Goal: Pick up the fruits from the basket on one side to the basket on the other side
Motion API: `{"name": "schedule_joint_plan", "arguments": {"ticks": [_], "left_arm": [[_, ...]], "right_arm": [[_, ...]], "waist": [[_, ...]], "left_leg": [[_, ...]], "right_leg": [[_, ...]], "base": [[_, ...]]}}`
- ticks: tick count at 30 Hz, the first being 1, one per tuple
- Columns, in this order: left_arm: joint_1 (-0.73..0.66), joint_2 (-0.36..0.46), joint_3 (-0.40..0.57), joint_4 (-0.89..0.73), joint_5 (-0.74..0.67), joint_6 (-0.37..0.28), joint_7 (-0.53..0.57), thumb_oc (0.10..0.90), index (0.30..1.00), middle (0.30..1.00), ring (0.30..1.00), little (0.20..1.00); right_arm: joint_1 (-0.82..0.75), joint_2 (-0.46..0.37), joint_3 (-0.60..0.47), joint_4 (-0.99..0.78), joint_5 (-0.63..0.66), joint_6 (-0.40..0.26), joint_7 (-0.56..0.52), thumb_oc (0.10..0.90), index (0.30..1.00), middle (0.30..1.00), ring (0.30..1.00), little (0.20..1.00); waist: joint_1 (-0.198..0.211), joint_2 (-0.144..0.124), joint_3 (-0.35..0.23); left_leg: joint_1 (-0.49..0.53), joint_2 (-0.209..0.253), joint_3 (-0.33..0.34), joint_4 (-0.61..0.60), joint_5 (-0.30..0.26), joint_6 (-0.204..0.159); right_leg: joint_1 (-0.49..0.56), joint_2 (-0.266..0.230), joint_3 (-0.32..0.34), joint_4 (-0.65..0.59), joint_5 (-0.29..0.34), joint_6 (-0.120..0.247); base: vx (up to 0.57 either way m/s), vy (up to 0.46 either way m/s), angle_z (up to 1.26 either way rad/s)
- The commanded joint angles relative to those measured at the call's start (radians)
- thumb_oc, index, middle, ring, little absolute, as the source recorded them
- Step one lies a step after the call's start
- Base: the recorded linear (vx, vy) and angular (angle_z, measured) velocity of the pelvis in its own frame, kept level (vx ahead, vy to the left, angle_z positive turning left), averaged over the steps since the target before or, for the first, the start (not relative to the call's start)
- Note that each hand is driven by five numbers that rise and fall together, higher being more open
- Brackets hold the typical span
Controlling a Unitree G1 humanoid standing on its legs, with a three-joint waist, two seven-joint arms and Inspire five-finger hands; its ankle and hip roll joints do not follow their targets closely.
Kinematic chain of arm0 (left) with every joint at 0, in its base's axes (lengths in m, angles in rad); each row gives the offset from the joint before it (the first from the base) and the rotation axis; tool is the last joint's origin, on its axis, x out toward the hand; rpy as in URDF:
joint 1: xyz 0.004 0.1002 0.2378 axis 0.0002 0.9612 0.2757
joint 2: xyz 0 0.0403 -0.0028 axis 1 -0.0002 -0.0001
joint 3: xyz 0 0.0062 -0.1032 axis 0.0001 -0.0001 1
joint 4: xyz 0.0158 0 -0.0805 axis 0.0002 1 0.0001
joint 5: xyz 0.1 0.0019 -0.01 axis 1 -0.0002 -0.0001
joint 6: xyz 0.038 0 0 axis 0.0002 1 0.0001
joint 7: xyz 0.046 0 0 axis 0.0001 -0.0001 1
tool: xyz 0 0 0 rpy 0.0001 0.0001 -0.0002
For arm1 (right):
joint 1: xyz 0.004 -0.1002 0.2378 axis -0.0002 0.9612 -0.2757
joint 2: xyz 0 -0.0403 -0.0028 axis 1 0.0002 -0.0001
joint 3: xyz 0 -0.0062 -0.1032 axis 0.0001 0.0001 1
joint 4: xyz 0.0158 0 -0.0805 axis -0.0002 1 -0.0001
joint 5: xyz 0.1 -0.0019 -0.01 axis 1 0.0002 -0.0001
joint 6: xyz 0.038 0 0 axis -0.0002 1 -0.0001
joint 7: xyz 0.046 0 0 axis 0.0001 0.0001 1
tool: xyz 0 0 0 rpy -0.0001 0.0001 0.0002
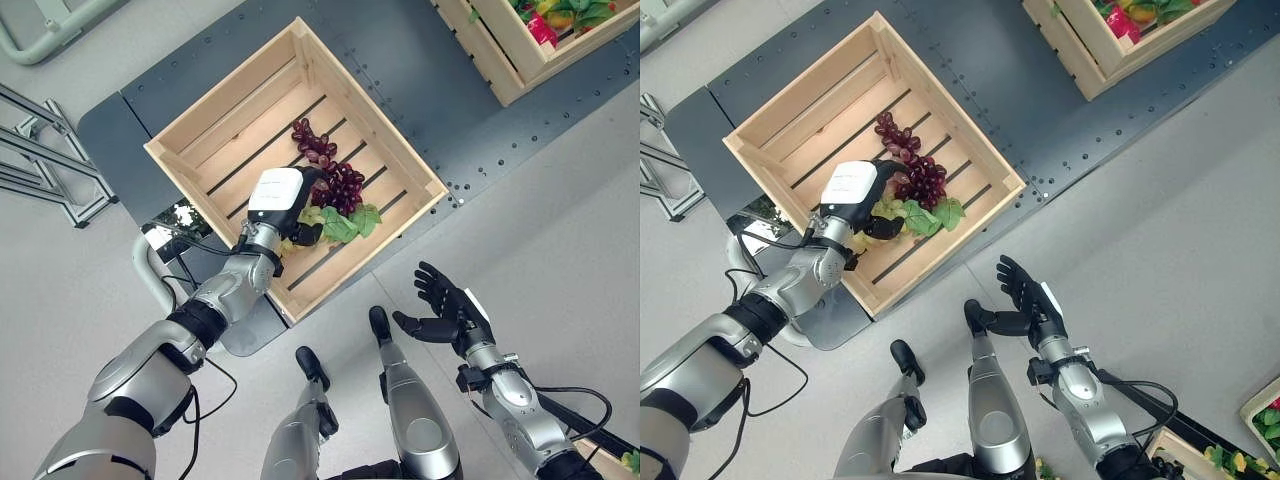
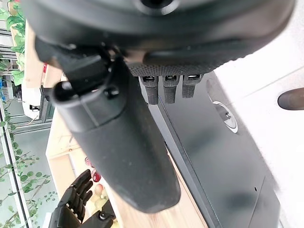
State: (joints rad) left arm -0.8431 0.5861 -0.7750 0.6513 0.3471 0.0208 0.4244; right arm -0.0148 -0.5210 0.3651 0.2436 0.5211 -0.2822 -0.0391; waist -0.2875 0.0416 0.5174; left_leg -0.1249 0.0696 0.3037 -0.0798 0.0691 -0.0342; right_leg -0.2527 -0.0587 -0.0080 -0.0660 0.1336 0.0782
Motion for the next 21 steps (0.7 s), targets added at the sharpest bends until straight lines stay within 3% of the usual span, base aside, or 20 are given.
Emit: {"name": "schedule_joint_plan", "arguments": {"ticks": [1,10,21], "left_arm": [[-0.091,0.017,0.097,0.052,-0.001,0.016,0.045,0.800,0.900,0.900,0.900,0.900],[-0.060,0.018,0.156,0.076,0.029,0.043,0.141,0.800,0.900,0.900,0.900,0.900],[-0.021,0.013,0.176,0.051,0.073,0.133,0.147,0.800,0.900,0.900,0.900,0.900]], "right_arm": [[-0.003,0.014,-0.030,-0.059,0.016,-0.083,0.007,0.800,0.900,0.900,0.900,0.900],[0.006,0.033,-0.029,-0.060,0.009,-0.093,-0.014,0.800,0.900,0.900,0.900,0.900],[-0.003,0.043,-0.029,-0.073,0.008,-0.079,-0.045,0.800,0.900,0.900,0.900,0.900]], "waist": [[0.000,-0.056,-0.014],[0.016,-0.065,-0.012],[0.038,-0.063,-0.015]], "left_leg": [[-0.144,0.015,-0.027,0.175,-0.011,0.006],[-0.149,0.016,-0.031,0.178,-0.012,0.006],[-0.147,0.010,-0.047,0.166,-0.008,0.006]], "right_leg": [[-0.074,0.011,0.014,0.172,-0.066,-0.015],[-0.069,0.004,0.000,0.165,-0.064,-0.013],[-0.060,0.000,-0.015,0.155,-0.062,-0.012]], "base": [[0.00,-0.013,0.04],[0.00,-0.002,0.00],[0.00,-0.005,0.03]]}}
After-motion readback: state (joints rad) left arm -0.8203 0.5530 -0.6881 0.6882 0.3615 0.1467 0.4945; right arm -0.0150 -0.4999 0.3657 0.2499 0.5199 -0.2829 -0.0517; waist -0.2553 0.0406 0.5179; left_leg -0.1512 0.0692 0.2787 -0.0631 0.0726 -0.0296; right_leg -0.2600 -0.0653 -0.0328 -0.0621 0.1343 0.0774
